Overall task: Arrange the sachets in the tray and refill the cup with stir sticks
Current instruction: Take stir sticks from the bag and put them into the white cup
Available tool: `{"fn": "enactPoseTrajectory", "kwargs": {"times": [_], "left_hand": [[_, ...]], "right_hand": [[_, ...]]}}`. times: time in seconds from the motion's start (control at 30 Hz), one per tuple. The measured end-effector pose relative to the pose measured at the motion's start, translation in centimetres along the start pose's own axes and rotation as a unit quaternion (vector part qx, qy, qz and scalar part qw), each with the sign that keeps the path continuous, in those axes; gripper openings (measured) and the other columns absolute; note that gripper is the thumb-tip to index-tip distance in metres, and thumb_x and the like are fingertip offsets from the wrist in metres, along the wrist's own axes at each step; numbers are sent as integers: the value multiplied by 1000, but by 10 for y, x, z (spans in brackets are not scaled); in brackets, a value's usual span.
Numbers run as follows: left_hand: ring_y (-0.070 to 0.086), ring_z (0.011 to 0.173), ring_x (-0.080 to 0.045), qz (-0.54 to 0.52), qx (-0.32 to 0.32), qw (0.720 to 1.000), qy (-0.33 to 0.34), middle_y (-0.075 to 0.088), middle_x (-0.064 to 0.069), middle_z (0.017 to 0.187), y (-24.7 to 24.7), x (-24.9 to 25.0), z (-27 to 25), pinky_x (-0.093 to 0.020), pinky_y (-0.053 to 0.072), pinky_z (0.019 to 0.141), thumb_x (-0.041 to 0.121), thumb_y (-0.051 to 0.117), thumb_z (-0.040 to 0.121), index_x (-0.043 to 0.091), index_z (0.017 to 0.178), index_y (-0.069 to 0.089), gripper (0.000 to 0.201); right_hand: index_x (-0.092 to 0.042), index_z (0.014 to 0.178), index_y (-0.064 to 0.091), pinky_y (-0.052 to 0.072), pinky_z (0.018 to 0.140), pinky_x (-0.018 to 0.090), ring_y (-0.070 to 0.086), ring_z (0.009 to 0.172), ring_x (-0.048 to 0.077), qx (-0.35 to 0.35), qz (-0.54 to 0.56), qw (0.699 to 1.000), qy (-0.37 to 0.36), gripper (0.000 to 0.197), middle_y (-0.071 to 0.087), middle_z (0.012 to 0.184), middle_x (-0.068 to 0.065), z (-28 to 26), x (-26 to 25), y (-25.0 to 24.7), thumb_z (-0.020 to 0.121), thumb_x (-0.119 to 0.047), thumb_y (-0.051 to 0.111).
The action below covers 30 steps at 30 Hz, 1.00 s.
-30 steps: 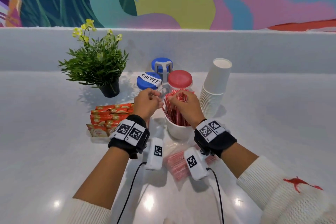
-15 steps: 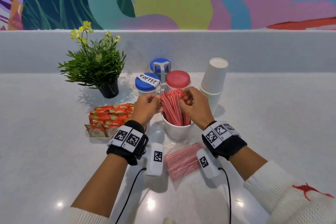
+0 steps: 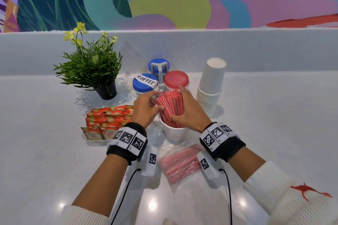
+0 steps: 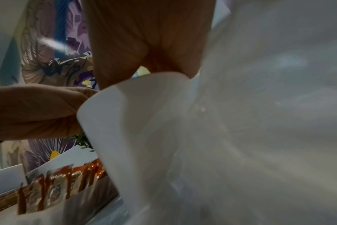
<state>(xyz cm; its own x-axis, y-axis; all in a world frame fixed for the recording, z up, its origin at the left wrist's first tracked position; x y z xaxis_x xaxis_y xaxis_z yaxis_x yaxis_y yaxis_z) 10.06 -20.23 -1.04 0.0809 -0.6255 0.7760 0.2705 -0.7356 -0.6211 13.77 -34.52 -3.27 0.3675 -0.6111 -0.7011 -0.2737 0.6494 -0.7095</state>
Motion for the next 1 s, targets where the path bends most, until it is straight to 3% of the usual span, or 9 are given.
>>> {"fn": "enactPoseTrajectory", "kwargs": {"times": [0.13,0.27,0.37,0.47,0.6,0.7,0.77,0.87,1.0], "left_hand": [[50,98,-13,-15,-23,999,33,49,-9,113,3,5,3,-32,49,91,8,63,85,19,138,43,58],[46,100,-9,39,-36,996,75,47,-8,127,7,6,3,-17,37,90,8,59,88,17,138,43,53],[43,124,-18,102,-32,990,87,46,-6,140,10,3,1,-25,30,104,16,60,88,16,138,44,53],[30,139,-21,106,-57,987,102,35,-7,149,13,0,-3,-33,23,114,15,59,89,13,143,32,61],[22,143,-21,108,-102,982,114,18,-8,156,17,-2,-4,-33,21,115,14,53,92,12,148,14,69],[8,146,-22,194,-119,969,99,-5,-6,158,17,-7,0,-37,15,117,26,49,95,15,149,8,69],[1,147,-20,226,-137,959,102,-12,-5,158,19,-8,1,-41,14,119,33,47,95,16,149,-2,75],[3,147,-18,207,-162,960,91,-7,-4,158,20,-8,-3,-43,15,119,36,46,95,16,147,-12,81],[8,146,-21,143,-140,976,89,-1,-5,159,15,-4,-6,-47,15,118,46,48,90,18,147,-13,88]], "right_hand": [[-20,147,6,32,111,44,30,138,21,-31,-1,999,-8,97,22,153,5,4,-5,-2,77,-20,73],[-15,144,18,32,111,42,37,134,24,-22,7,1000,-20,76,33,146,8,9,-9,-1,84,-12,64],[-15,147,12,23,116,44,22,142,25,-6,-8,1000,-23,70,17,155,10,7,-9,0,90,-11,54],[-14,149,2,14,116,35,3,146,20,-13,-38,999,-31,71,-5,158,5,5,-9,2,94,-11,46],[-13,149,10,11,116,30,8,146,18,-20,-56,997,-42,63,4,158,2,7,-6,4,95,-11,41],[-13,149,10,9,114,26,7,146,17,-9,-65,997,-48,64,5,158,3,5,-6,5,93,-9,41],[-14,149,7,7,112,25,3,146,17,-10,-79,995,-58,67,1,158,2,3,-7,6,92,-9,42],[-13,149,10,10,116,32,6,146,19,-19,-83,995,-49,67,4,158,3,3,-7,6,92,-12,44],[-14,148,16,12,117,38,10,145,21,-21,-43,998,-35,64,10,157,5,4,-10,-1,92,-12,47]]}}
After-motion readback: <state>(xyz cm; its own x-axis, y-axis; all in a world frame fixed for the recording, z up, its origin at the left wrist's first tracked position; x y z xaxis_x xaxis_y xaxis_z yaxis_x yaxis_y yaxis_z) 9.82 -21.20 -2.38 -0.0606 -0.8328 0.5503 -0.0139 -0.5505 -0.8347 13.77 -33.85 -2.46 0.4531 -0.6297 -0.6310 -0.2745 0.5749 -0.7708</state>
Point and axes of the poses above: each hand's wrist, its own z-axis towards the middle knuckle, its own y-axis out of the palm, x = y × z, the point moved 3 cm from there along z, towards the middle knuckle
